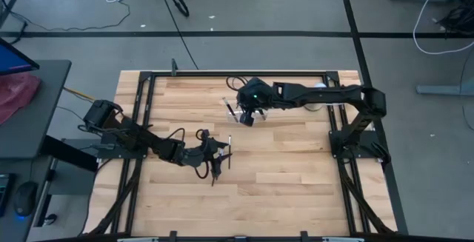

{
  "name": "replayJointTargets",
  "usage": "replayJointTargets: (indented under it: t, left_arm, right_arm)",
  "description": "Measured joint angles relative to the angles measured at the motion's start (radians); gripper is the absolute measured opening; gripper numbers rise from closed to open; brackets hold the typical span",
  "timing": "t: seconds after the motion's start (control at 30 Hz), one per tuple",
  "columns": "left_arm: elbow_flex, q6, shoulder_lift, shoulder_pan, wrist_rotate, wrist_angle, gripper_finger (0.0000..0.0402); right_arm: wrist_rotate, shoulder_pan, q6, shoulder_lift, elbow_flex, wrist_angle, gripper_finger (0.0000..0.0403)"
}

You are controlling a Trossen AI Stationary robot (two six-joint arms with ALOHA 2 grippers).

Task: Put items in baskets/containers
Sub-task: Put the black eyeshadow brush into the transparent organizer

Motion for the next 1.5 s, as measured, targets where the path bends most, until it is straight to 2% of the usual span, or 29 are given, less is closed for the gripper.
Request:
replayJointTargets:
  t: [0.53,0.9,1.03,1.5]
  left_arm:
    - [0.000,0.000,0.000,0.001,-0.020,-0.009,0.0197]
    - [0.000,0.000,0.000,0.002,-0.024,-0.008,0.0197]
    - [0.000,0.000,0.000,0.002,-0.042,-0.007,0.0197]
    - [0.000,0.000,0.000,0.002,-0.043,-0.007,0.0197]
  right_arm:
    - [-0.252,-0.103,-0.003,0.103,0.000,0.002,0.0013]
    - [-0.268,-0.143,-0.019,0.151,0.001,0.048,0.0019]
    - [-0.268,-0.143,-0.022,0.151,0.001,0.094,0.0042]
    - [-0.265,-0.143,0.013,0.151,0.001,0.223,0.0175]
